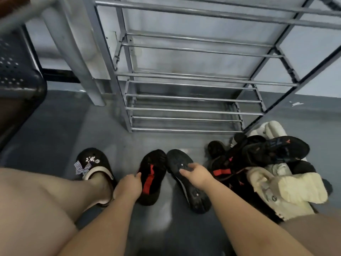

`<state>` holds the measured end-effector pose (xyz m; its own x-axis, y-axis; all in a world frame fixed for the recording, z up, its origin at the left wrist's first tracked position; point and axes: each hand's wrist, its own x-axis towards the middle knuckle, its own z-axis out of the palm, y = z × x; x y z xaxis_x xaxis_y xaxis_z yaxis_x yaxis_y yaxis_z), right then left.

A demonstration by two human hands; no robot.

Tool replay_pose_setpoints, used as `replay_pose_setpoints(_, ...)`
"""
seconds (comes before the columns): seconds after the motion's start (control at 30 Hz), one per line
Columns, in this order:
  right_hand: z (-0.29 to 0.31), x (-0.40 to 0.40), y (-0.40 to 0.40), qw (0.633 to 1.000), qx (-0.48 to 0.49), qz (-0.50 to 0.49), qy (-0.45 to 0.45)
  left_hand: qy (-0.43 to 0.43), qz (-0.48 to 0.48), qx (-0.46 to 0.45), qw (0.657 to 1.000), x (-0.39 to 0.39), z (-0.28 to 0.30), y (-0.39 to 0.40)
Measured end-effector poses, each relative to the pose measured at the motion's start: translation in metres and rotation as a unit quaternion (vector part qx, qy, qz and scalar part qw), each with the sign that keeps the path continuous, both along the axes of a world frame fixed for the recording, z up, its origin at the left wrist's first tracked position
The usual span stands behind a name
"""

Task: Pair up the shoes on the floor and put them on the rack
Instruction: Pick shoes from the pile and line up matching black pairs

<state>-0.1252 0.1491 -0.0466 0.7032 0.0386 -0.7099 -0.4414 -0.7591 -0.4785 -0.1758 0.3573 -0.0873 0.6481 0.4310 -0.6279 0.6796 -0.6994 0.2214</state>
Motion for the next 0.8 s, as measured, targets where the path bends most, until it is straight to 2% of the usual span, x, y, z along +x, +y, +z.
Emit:
replay_pose_setpoints(0.07, 0.003, -0.008, 0.013, 0.992, 0.080, -0.074, 0.066, -0.022, 0.016, -0.008, 1.000, 0.002, 0.002, -0.004)
replay_pose_setpoints(0.17, 0.001, -0.020, 0.035, 0.953, 0.193, -0.143, 0.186, -0.059, 0.053, -0.023, 0.997, 0.005, 0.009, -0.015)
replay_pose_setpoints(0.27, -0.002, -0.025, 0.058, 0.917, 0.283, -0.197, 0.200, -0.097, 0.068, -0.030, 0.993, 0.007, 0.012, -0.017)
replay_pose_setpoints(0.4, -0.009, -0.025, 0.073, 0.916, 0.298, -0.216, 0.160, -0.114, 0.126, -0.076, 0.983, 0.005, 0.006, -0.007)
replay_pose_setpoints(0.6, -0.023, -0.020, 0.090, 0.912, 0.292, -0.210, 0.197, -0.059, 0.228, -0.189, 0.953, 0.007, -0.010, 0.010)
replay_pose_setpoints(0.8, -0.038, -0.005, 0.125, 0.906, 0.304, -0.217, 0.199, -0.116, 0.307, -0.186, 0.926, 0.016, -0.018, 0.028)
